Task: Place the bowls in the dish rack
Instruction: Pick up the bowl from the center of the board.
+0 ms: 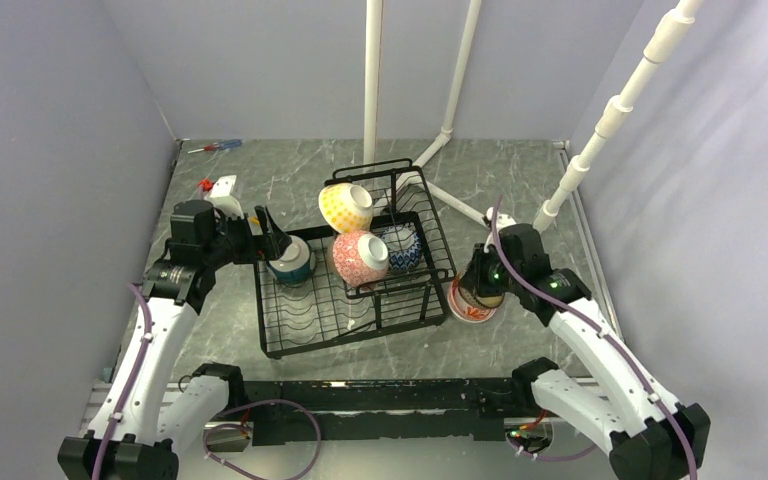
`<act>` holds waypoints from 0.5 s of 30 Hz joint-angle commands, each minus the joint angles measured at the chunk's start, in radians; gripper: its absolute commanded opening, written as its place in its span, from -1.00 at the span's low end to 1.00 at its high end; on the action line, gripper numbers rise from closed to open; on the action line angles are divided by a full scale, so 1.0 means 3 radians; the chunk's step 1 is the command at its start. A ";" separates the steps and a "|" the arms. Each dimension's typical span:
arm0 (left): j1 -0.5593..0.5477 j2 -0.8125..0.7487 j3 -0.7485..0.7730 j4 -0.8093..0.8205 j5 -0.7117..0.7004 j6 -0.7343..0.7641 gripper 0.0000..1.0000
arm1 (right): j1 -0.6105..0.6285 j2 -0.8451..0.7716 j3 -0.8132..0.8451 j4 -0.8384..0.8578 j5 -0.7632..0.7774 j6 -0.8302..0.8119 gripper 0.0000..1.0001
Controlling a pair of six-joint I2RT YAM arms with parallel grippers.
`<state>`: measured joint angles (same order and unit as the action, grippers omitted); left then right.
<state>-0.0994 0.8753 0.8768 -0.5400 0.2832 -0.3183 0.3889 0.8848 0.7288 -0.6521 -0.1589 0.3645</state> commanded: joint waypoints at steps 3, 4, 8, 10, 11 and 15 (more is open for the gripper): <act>0.0014 -0.0069 0.0028 0.0104 0.0040 0.0020 0.89 | 0.0018 -0.0276 0.0482 0.0099 0.0435 -0.0161 -1.00; 0.0014 -0.0072 0.0023 0.0103 0.0052 0.0019 0.89 | 0.0017 -0.0277 0.0519 0.0115 0.0506 -0.0195 -1.00; 0.0014 -0.0072 0.0032 0.0089 0.0049 0.0036 0.88 | 0.0017 -0.0208 0.0725 0.0203 0.0822 -0.0336 -1.00; 0.0014 -0.0078 0.0038 0.0081 0.0043 0.0038 0.89 | 0.0015 -0.0151 0.0858 0.0285 0.0910 -0.0390 -1.00; 0.0014 -0.0078 0.0038 0.0086 0.0040 0.0039 0.89 | 0.0015 -0.0122 0.0924 0.0337 0.0956 -0.0406 -1.00; 0.0014 -0.0102 0.0033 0.0105 0.0028 0.0038 0.89 | 0.0015 -0.0031 0.1157 0.0667 0.0953 -0.0444 -1.00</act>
<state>-0.0994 0.8715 0.8768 -0.5385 0.2836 -0.3164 0.3897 0.8688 0.9634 -0.6533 0.0742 0.2768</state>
